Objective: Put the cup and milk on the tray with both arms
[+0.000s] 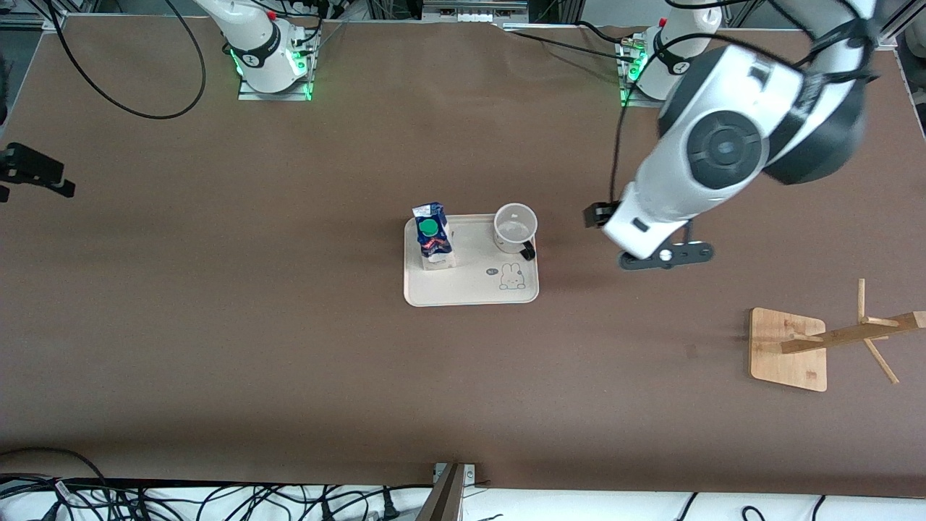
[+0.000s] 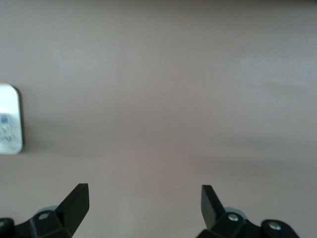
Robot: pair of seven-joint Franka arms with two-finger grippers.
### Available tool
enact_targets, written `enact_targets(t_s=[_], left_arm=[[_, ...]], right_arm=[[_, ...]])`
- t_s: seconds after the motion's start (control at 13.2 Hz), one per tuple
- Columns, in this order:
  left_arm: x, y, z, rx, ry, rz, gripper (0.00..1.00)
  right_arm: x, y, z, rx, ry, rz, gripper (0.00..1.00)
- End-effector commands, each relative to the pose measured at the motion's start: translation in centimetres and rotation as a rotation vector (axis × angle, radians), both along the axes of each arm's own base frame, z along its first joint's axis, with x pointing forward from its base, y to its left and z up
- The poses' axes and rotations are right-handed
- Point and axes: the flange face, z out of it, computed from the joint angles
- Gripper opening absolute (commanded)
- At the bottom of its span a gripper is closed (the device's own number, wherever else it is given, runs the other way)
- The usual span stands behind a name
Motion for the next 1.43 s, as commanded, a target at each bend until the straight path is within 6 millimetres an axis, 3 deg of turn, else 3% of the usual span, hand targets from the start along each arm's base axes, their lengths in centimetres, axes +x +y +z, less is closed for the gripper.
enact_targets(t_s=[0.0,0.08,0.23,0.45,0.6,0.68,0.83,1.36], left_arm=[[-1.4,5.2,5.0,0.004,-0.046,-0.151,1.00],[-1.9,6.3,6.2,0.001,-0.057,-0.196,1.00],[-3.2,10.9,8.0,-0.002,-0.072,-0.229,1.00],[-4.5,16.2,8.4,-0.048,-0.158,-0.269,1.00],[-5.0,17.8,8.1,-0.047,-0.204,-0.246,1.00],[-5.4,19.6,8.2,-0.044,-0.205,-0.221,1.00],[-6.6,19.2,9.2,-0.044,-0.219,-0.242,1.00],[-6.3,18.7,8.9,-0.048,-0.205,-0.250,1.00]], right_arm=[[0.2,0.0,0.1,-0.009,-0.024,-0.006,1.00],[0.2,-0.1,0.2,-0.053,-0.019,0.001,1.00],[0.2,0.3,0.4,-0.074,-0.019,0.017,1.00],[0.4,1.7,0.5,-0.165,-0.012,0.049,1.00],[0.3,1.8,0.6,-0.175,-0.013,0.052,1.00],[0.3,1.7,0.6,-0.175,-0.013,0.050,1.00],[0.2,1.7,0.6,-0.167,-0.007,0.048,1.00],[0.4,2.6,0.6,-0.074,-0.027,-0.020,1.00]])
